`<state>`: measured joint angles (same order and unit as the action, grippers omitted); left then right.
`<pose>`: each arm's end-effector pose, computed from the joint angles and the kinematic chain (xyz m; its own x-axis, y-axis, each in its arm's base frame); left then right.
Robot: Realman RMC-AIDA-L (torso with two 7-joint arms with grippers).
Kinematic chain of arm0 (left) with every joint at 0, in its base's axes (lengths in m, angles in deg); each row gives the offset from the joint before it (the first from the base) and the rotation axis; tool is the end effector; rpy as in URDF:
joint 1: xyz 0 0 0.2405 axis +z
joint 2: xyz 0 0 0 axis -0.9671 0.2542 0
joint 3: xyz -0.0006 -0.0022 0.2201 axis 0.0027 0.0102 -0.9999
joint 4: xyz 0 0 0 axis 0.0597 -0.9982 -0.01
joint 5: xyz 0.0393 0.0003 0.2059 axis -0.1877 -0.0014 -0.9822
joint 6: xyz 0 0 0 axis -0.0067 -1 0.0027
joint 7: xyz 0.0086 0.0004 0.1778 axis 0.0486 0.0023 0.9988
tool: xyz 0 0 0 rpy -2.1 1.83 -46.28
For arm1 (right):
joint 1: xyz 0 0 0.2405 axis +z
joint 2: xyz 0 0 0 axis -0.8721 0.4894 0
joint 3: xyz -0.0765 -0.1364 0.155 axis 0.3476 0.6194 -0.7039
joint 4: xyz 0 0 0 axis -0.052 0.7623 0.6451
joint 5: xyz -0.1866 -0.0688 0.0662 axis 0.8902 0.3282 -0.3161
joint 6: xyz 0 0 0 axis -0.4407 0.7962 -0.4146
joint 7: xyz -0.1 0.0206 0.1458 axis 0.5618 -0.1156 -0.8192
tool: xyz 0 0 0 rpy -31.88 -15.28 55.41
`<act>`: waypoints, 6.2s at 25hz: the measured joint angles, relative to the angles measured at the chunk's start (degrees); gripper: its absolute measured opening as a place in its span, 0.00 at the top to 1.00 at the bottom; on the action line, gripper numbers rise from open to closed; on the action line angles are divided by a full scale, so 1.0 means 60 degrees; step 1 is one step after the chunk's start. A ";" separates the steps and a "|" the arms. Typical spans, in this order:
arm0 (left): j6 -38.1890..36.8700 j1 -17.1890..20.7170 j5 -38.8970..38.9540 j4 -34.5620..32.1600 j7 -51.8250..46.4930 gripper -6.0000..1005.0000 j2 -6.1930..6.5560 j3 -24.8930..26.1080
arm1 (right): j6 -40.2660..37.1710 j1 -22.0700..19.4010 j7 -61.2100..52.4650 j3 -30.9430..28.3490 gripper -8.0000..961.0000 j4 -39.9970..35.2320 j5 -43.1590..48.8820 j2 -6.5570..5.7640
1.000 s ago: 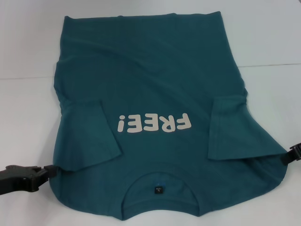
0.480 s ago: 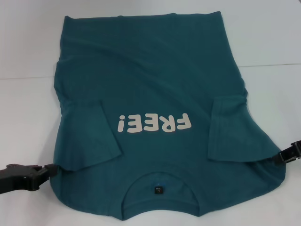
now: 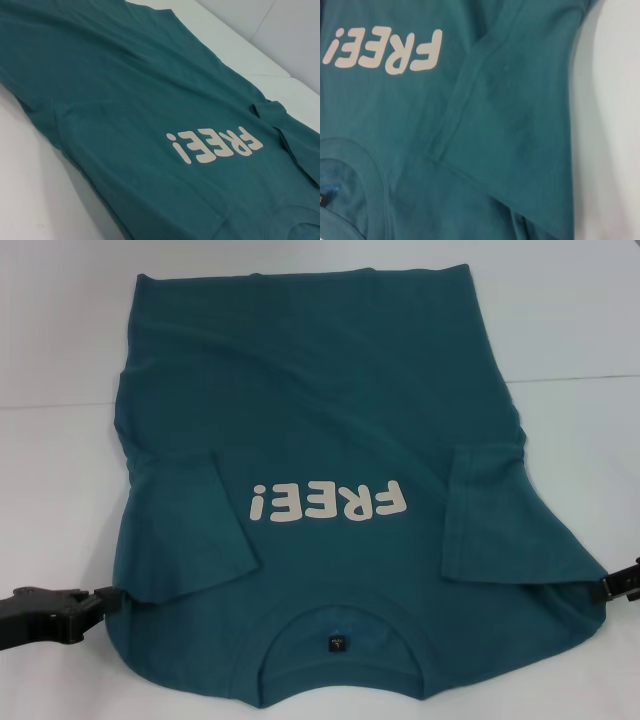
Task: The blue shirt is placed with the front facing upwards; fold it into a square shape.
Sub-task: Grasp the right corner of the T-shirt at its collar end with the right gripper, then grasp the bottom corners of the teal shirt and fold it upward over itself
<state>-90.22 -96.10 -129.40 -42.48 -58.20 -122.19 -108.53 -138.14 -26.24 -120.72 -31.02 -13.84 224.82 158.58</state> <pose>-0.2873 0.3136 0.0148 0.5828 0.6700 0.4598 0.8074 -0.5414 -0.2344 0.3007 0.3291 0.0761 0.2934 -0.9458 -0.1392 -0.9049 -0.2278 -0.3595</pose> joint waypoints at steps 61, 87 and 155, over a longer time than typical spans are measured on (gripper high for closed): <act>-0.2289 0.0759 -0.0093 -0.0450 0.0039 0.99 0.0075 0.1571 | -0.1422 -0.1565 0.2053 -0.0979 0.98 0.0018 -0.1476 -0.0090; -0.3838 0.0808 0.0125 -0.0069 0.0029 0.99 0.0219 0.2883 | -0.2258 -0.1971 0.2763 -0.2623 0.98 0.1820 -0.3287 -0.0824; 0.5978 -0.4678 0.0899 0.4342 0.2135 0.99 0.0783 0.2584 | 0.8561 0.1571 0.2205 -0.1248 0.98 0.4828 -0.6148 -0.0474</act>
<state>-54.35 -124.17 -124.01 -16.43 -45.39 -117.49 -93.03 -86.77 -16.81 -107.50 -38.50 15.13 187.93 155.74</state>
